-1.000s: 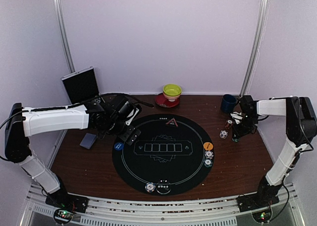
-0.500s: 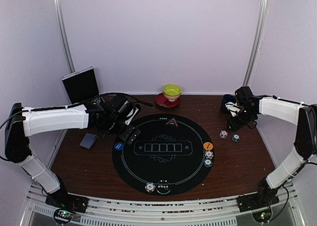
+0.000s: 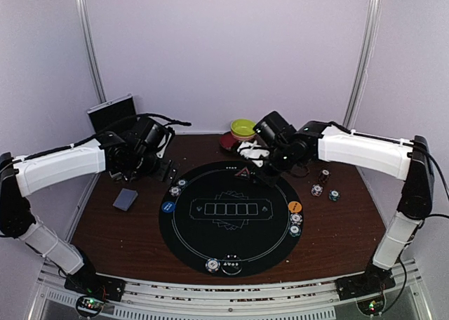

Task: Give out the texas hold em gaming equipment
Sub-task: Place the poker chips pile in the dealer area.

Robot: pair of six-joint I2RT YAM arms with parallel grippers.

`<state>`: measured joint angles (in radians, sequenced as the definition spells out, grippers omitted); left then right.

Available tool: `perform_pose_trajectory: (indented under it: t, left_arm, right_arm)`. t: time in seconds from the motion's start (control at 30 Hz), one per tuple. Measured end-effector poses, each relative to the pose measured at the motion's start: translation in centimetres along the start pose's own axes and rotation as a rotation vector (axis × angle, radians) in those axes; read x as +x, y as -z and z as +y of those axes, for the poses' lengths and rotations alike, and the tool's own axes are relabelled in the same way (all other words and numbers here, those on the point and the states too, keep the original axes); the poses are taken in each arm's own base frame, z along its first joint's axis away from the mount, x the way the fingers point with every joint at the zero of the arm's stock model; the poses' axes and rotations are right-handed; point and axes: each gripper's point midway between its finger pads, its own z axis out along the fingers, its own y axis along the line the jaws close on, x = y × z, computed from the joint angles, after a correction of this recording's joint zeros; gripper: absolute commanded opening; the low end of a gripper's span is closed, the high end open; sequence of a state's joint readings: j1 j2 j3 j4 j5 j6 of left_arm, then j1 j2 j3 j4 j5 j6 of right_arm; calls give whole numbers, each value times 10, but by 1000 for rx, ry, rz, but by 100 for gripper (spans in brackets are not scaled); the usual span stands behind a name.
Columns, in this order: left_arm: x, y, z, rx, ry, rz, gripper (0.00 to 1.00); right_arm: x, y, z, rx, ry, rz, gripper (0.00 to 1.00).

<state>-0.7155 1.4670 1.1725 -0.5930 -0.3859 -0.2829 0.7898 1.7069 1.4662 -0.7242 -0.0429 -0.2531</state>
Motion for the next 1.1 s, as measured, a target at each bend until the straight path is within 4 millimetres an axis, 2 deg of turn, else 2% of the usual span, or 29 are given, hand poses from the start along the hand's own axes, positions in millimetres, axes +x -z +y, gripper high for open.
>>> perform_pose_trajectory:
  t: [0.1, 0.23, 0.33, 0.47, 0.63, 1.1]
  left_arm:
    - [-9, 12, 13, -15, 38, -39, 98]
    - [-21, 32, 30, -40, 80, -100, 98]
    - [-26, 42, 39, -53, 103, -131, 98]
    - [-27, 44, 48, -69, 121, -139, 98]
    - [-26, 41, 55, -81, 135, -136, 98]
    - [-23, 35, 57, -75, 145, -126, 98]
  right_arm:
    - [-18, -17, 60, -81, 118, 14, 38]
    - [-23, -42, 128, -160, 241, 53, 38]
    - [-18, -61, 170, -203, 313, 88, 38]
    - [-7, -76, 209, -239, 379, 124, 38]
    - [-4, -83, 237, -266, 414, 130, 38]
    - [5, -75, 285, -368, 474, 126, 40]
